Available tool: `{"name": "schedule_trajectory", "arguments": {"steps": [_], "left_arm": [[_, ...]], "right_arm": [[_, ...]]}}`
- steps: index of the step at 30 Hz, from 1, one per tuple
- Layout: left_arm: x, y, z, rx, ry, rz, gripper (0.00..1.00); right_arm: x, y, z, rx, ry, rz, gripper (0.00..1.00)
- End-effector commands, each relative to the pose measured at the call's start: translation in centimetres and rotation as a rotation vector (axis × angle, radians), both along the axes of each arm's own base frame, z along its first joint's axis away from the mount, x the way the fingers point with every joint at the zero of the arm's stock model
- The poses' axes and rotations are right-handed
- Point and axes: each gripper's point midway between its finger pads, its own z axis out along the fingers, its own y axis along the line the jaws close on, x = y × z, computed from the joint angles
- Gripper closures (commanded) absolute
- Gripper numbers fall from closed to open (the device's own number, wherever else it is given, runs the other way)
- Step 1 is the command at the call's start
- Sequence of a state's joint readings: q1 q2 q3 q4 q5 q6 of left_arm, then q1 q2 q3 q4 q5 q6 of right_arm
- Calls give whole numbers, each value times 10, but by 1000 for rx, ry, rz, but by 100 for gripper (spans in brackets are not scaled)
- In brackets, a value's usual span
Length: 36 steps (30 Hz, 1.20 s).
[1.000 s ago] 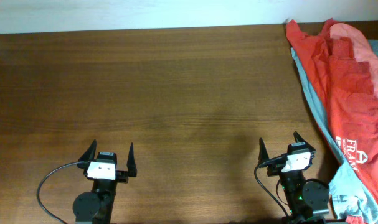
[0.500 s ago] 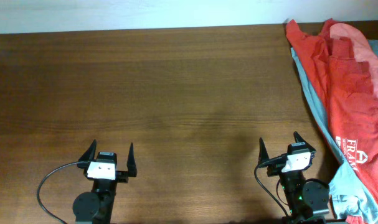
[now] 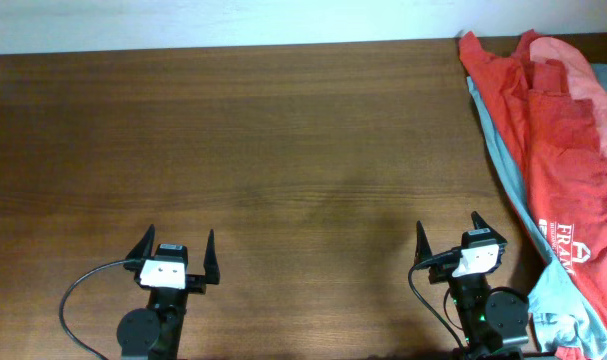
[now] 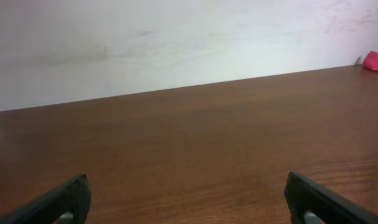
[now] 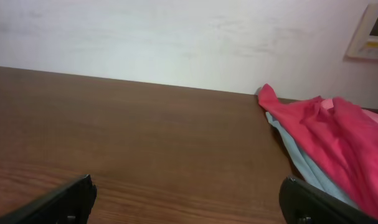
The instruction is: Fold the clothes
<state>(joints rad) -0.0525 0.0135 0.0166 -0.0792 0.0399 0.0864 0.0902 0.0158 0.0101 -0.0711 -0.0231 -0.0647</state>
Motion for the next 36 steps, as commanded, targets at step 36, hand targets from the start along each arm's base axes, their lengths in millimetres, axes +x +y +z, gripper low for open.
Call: {"name": "schedule_trajectory", "arguments": {"steps": [36], "left_arm": [[-2,-19,79,-169,148,-86,1]], "right_arm": [[-6,7,61,163,312,7,1]]}}
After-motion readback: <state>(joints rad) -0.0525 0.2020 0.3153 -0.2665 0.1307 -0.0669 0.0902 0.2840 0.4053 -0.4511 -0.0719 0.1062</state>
